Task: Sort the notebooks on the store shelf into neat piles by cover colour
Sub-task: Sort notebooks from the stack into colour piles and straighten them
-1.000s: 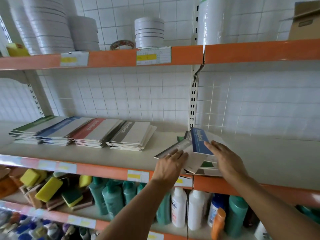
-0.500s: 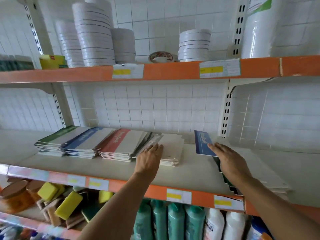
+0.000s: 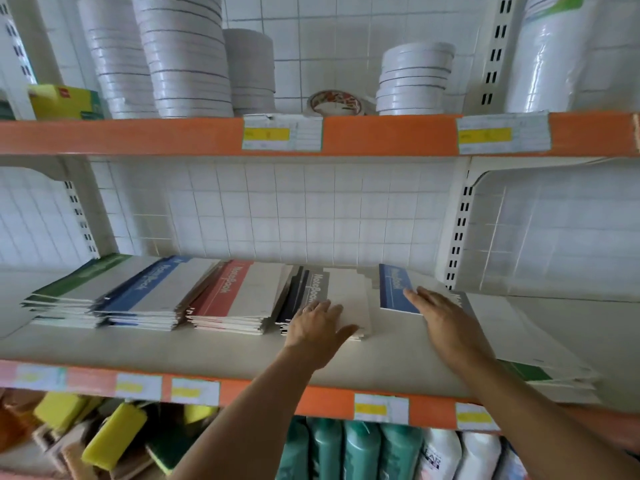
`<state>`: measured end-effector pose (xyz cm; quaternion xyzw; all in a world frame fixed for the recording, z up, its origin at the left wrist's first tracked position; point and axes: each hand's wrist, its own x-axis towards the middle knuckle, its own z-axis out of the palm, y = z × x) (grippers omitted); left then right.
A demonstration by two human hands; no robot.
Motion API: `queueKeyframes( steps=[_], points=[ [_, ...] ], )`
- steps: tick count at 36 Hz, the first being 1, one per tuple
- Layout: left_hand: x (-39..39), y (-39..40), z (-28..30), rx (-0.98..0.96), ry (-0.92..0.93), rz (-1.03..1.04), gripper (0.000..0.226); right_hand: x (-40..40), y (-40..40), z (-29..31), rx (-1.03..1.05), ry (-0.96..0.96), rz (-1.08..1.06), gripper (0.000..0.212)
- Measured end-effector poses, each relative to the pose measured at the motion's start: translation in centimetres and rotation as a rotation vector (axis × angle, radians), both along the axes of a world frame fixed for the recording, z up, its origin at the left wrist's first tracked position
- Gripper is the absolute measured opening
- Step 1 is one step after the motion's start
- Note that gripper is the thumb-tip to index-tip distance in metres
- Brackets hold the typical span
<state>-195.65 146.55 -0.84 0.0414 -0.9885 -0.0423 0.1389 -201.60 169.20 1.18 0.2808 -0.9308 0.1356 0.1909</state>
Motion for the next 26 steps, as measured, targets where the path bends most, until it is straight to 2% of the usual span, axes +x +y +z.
queueKeyframes(
  steps=[3,6,8,12,15,26],
  points=[
    [1.3,-0.9,0.5,-0.021,0.089,0.056,0.051,-0.3,-1.0,-0.2,0.004,0.081,0.058,0.075],
    [3.0,-2.7,0.9,-0.044,0.108,0.133,0.048,-1.0,-2.4,-1.0,-0.003,0.077,0.066,0.083],
    [4.4,-4.2,1.4,-0.051,0.112,0.175,0.046,-0.1,-3.6,-0.1,0.017,0.093,0.102,0.08],
    [7.4,-7.8,2.2,-0.091,0.098,0.272,0.049,1.5,-5.8,1.4,0.068,-0.007,0.123,0.077],
    [9.5,-10.8,2.4,-0.094,0.114,0.364,0.05,2.4,-8.2,1.9,0.022,0.02,0.149,0.076],
    [16.9,-22.7,2.1,-0.105,0.07,0.476,0.049,7.6,-22.6,2.6,0.001,0.024,0.25,0.076]
  ],
)
